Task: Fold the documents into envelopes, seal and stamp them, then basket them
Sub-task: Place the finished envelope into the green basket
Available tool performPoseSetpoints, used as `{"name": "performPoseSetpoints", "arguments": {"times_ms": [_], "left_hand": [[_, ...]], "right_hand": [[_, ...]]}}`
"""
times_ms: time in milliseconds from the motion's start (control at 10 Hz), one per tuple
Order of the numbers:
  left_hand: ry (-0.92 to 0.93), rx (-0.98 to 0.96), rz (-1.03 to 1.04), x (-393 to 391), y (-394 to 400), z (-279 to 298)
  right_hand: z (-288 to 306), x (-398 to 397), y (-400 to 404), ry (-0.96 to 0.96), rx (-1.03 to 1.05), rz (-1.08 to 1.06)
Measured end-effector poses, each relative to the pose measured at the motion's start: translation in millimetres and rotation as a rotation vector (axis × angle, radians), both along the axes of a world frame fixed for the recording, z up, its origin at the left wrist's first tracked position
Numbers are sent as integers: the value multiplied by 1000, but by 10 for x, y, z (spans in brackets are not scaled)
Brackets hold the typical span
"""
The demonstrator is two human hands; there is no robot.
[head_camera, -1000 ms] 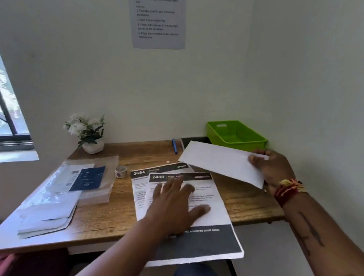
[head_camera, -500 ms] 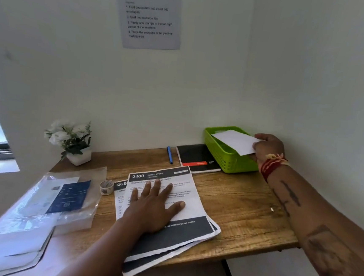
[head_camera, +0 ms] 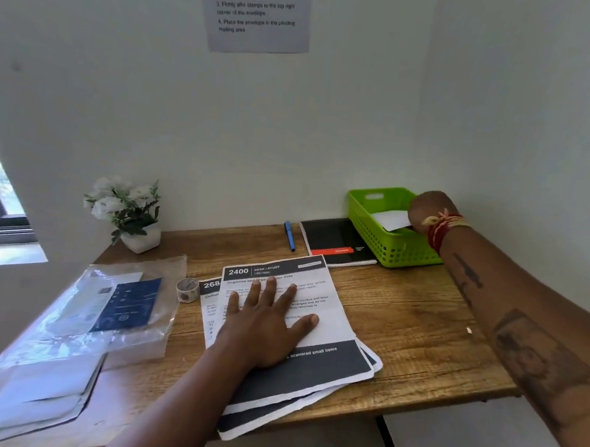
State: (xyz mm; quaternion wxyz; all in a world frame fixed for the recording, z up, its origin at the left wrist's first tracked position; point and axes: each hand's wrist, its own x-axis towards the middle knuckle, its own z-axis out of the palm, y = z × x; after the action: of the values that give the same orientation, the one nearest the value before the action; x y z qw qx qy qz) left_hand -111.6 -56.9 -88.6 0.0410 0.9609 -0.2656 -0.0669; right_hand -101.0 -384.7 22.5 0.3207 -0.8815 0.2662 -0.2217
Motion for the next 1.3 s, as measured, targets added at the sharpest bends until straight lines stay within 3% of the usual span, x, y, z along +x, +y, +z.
{"name": "performPoseSetpoints", "arguments": {"times_ms": [200,300,600,900,1200,1300], "left_hand": [[1,0,4,-7,-7,11],[2,4,7,4,-7,9],[-6,-9,10,-15,-3,15],[-7,-7,8,-12,-8,14],[-14,-5,10,1,-8,1],[-14,-13,8,-3,-5,-1]], "right_hand": [[-58,69,50,118,-252,-22],[-75,17,169,158,-235,12],[-334,40,35,158,-454,-45],[-450,2,41,4,-508,-77],[-576,-56,11,7,-579,10],[-621,-129,12,-177,-646,42]]}}
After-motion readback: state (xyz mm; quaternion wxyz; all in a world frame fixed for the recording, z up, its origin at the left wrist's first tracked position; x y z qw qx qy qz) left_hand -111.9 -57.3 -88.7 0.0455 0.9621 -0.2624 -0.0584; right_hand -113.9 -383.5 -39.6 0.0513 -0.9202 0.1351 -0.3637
